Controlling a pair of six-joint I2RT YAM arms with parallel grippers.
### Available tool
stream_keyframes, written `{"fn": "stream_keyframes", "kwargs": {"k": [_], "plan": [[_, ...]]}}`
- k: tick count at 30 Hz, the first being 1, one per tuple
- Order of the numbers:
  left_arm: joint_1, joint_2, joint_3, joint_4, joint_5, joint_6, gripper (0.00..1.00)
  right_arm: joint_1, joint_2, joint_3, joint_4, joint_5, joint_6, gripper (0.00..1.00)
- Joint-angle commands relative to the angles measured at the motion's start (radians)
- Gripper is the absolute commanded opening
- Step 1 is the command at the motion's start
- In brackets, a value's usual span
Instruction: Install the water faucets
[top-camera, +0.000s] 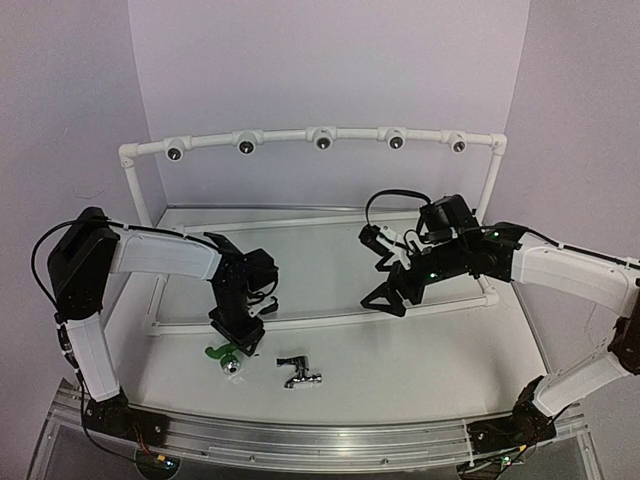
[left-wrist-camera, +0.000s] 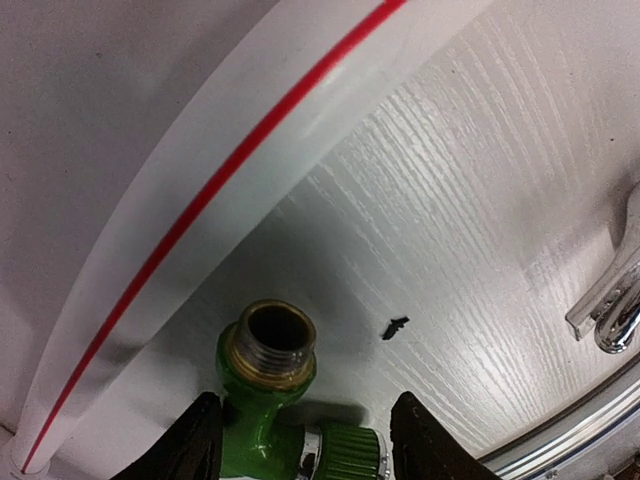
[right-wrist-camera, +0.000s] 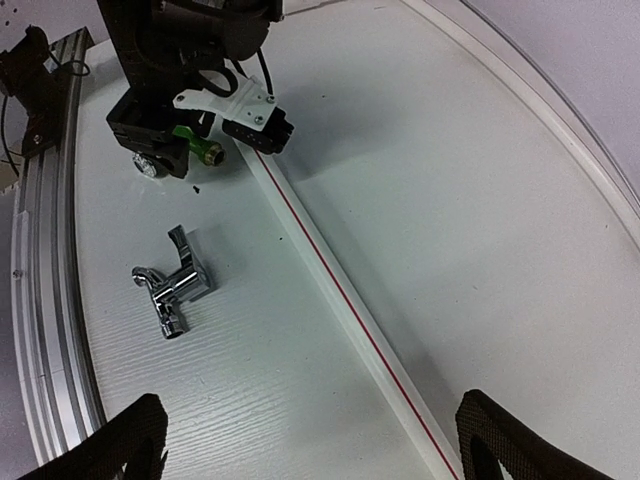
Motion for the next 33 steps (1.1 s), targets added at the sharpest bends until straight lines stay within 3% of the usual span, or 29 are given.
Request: {"fn": "stream_keyframes", "kwargs": {"k": [1,8,14,22,27,31,33], "plan": [[-0.002,0.046,0.029,0.01,-0.047,0.054,0.54,-0.007,-0.021,0.0,-0.022,-0.029,0.005,0.98],[-0.001,0.085,0.051,0.027,-0.059,0.074,0.37,-0.008,-0.03,0.002,-0.029,-0.025,0.004,0.98],[-0.013,0.02,0.107,0.029,-0.048,0.039,0.01,-0.008,-0.031,0.031,-0.028,0.011,0.047,0.98],[-0.016,-0.149,0.285,0.06,0.0,-0.122,0.0,-0.01,-0.061,0.157,-0.03,0.045,0.085,0.98],[-0.026,-0.247,0.347,0.216,0.06,-0.277,0.0,-0.01,-0.072,0.262,-0.045,0.074,0.102,0.98],[-0.061,-0.326,0.349,0.398,0.006,-0.398,0.0,-0.01,-0.093,0.31,-0.059,0.088,0.083,0.98],[-0.108,-0.354,0.357,0.475,-0.113,-0.451,0.0,-0.01,-0.106,0.32,-0.066,0.088,0.076,0.98]]}}
